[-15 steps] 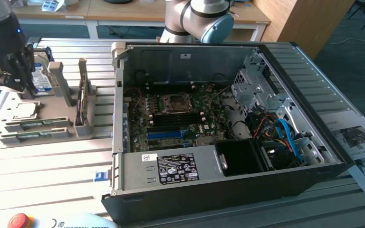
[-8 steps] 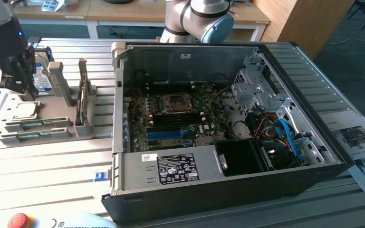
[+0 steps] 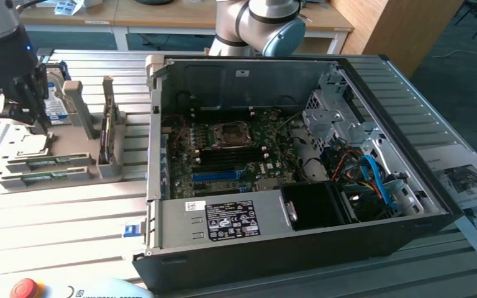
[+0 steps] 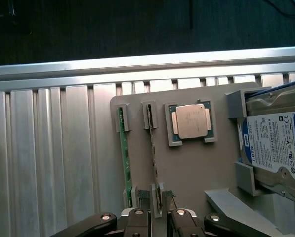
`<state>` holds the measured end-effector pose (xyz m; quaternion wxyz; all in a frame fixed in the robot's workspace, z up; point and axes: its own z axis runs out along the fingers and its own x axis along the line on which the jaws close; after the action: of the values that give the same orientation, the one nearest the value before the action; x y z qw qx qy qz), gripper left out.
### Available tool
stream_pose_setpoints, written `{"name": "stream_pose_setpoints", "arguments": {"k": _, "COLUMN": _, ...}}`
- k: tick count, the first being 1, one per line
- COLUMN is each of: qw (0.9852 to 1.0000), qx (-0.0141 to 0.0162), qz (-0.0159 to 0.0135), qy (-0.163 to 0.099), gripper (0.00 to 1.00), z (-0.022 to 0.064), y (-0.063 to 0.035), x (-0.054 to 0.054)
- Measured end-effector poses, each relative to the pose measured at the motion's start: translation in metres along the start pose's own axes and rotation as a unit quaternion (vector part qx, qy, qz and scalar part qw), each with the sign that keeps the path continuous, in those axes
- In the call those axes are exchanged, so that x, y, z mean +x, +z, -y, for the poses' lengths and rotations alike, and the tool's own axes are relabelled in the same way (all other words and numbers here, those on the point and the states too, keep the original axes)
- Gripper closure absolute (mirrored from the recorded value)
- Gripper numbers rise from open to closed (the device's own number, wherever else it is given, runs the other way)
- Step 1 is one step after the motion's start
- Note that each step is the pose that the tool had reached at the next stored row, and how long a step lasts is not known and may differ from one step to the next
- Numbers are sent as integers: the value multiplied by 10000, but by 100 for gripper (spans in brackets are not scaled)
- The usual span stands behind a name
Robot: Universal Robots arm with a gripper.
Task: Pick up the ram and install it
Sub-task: 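Pick up the ram and move it above insertion slot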
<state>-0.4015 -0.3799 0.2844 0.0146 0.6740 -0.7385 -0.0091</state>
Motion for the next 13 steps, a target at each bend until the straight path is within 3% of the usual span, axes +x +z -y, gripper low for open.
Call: {"name": "stream_pose_setpoints", "arguments": {"k": 13, "qw": 10000, "qx": 0, "qz": -1, "qy": 0, "gripper": 76, "z": 3, "y": 96, "x": -1}}
